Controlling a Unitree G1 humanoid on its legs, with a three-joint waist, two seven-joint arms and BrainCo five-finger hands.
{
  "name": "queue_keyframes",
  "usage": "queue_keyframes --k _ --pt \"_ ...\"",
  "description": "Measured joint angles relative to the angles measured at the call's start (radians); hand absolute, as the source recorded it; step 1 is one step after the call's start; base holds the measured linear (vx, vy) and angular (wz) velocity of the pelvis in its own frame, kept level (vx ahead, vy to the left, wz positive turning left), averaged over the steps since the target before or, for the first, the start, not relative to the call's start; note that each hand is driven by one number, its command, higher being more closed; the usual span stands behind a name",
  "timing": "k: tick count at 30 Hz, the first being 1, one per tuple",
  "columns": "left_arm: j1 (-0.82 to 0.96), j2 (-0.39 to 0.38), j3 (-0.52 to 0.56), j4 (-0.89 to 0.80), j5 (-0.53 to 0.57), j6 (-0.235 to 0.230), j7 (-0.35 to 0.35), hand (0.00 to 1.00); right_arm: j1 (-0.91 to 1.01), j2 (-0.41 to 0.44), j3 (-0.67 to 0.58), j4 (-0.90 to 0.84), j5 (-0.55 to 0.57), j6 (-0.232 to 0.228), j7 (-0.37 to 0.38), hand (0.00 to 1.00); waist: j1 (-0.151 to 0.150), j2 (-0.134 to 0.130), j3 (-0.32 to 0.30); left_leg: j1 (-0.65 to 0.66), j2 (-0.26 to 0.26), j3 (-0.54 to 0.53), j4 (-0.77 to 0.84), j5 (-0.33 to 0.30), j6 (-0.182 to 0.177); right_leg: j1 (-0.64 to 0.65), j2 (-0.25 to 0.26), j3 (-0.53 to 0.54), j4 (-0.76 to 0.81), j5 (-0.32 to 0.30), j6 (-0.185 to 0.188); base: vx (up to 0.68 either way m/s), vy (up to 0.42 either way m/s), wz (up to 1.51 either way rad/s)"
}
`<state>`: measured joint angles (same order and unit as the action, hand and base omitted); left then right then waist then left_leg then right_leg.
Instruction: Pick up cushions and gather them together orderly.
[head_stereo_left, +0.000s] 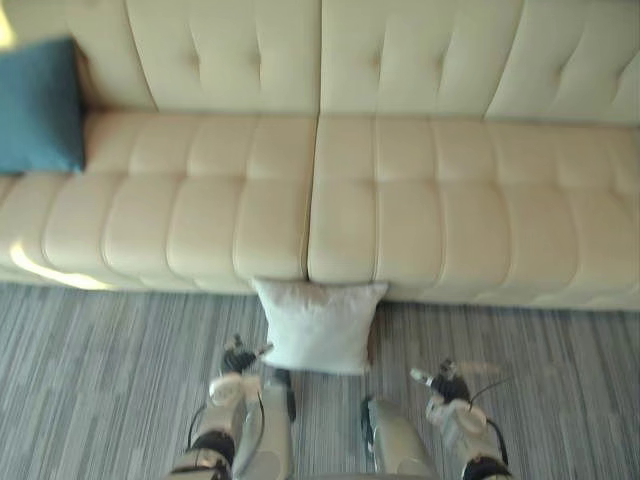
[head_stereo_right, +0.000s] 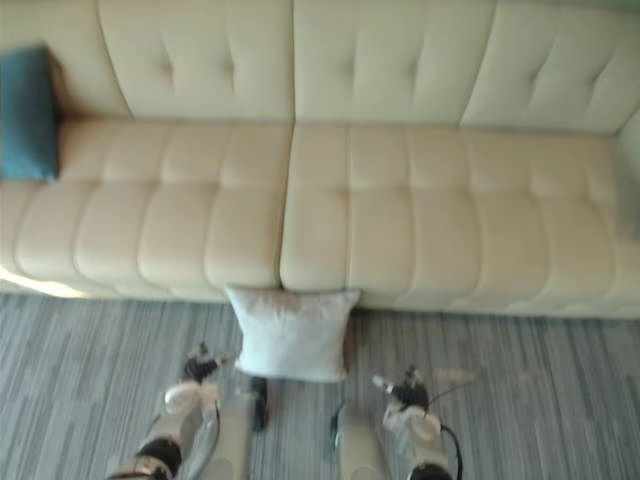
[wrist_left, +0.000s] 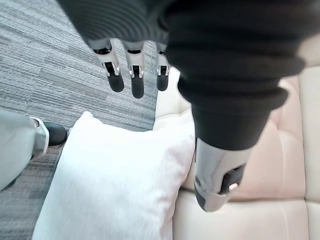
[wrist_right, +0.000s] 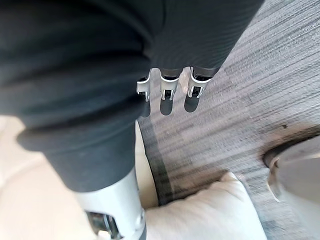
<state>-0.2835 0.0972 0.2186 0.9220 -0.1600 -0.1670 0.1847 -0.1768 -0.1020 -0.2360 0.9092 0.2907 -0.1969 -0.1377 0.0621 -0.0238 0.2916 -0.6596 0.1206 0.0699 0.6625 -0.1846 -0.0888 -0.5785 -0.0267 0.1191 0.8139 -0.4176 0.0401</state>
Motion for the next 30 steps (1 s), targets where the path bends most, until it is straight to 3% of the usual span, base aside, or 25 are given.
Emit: queue_keyframes --k 2,5,11,18,27,28,30 --pt "-0.061 0.012 0.044 -0.021 -0.044 -0.006 0.022 0.0 -0.079 -0.009 -0.036 -0.029 0.035 -0.006 -0.021 0.0 0.001 0.009 0.013 -0.147 0.01 -0.005 0.063 0.009 0.005 -0.156 0.014 0.007 0.077 0.002 -0.006 -0.22 0.007 -0.08" --pt "-0.131 0.032 0.07 -0.033 -0.081 -0.012 0.036 0.0 -0.175 -0.021 -0.08 -0.037 0.045 -0.013 -0.037 0.0 -0.001 0.012 0.034 -0.274 0.015 -0.014 0.114 0.022 0.012 -0.286 0.024 0.013 0.138 0.009 -0.001 -0.16 0.005 -0.04" --pt "-0.372 0.13 0.07 -0.088 -0.119 -0.023 0.053 0.0 -0.462 -0.063 -0.144 -0.114 0.108 -0.048 -0.058 0.0 0.0 0.011 0.138 -0.573 0.032 -0.039 0.208 0.058 0.014 -0.59 0.047 0.017 0.257 0.038 0.019 -0.08 0.001 0.0" --pt "-0.601 0.185 -0.009 -0.128 -0.138 -0.024 0.07 0.0 -0.726 -0.117 -0.085 -0.152 0.153 -0.073 -0.061 0.0 0.004 0.011 0.225 -0.784 0.026 -0.052 0.288 0.066 0.009 -0.802 0.046 0.014 0.356 0.029 0.035 -0.03 0.008 0.06" --pt "-0.819 0.137 -0.172 -0.165 -0.072 -0.024 0.147 0.0 -0.932 -0.076 0.048 -0.145 0.159 -0.08 -0.091 0.0 0.021 0.017 0.265 -0.95 0.007 -0.066 0.337 0.066 0.008 -0.961 0.031 0.008 0.421 0.01 0.038 -0.03 0.023 0.09" --pt "-0.837 0.123 -0.178 -0.168 -0.059 -0.024 0.166 1.0 -0.943 -0.072 0.049 -0.145 0.159 -0.085 -0.101 1.0 0.022 0.016 0.272 -0.958 0.001 -0.068 0.337 0.066 0.008 -0.969 0.024 0.005 0.426 0.004 0.035 -0.02 0.037 0.22" --pt "-0.845 0.112 -0.192 -0.208 -0.055 -0.024 0.198 1.0 -0.958 -0.065 0.057 -0.146 0.159 -0.101 -0.11 1.0 0.023 0.016 0.272 -0.985 -0.007 -0.076 0.344 0.067 0.007 -0.993 0.018 0.002 0.439 -0.002 0.035 -0.01 0.03 0.17"
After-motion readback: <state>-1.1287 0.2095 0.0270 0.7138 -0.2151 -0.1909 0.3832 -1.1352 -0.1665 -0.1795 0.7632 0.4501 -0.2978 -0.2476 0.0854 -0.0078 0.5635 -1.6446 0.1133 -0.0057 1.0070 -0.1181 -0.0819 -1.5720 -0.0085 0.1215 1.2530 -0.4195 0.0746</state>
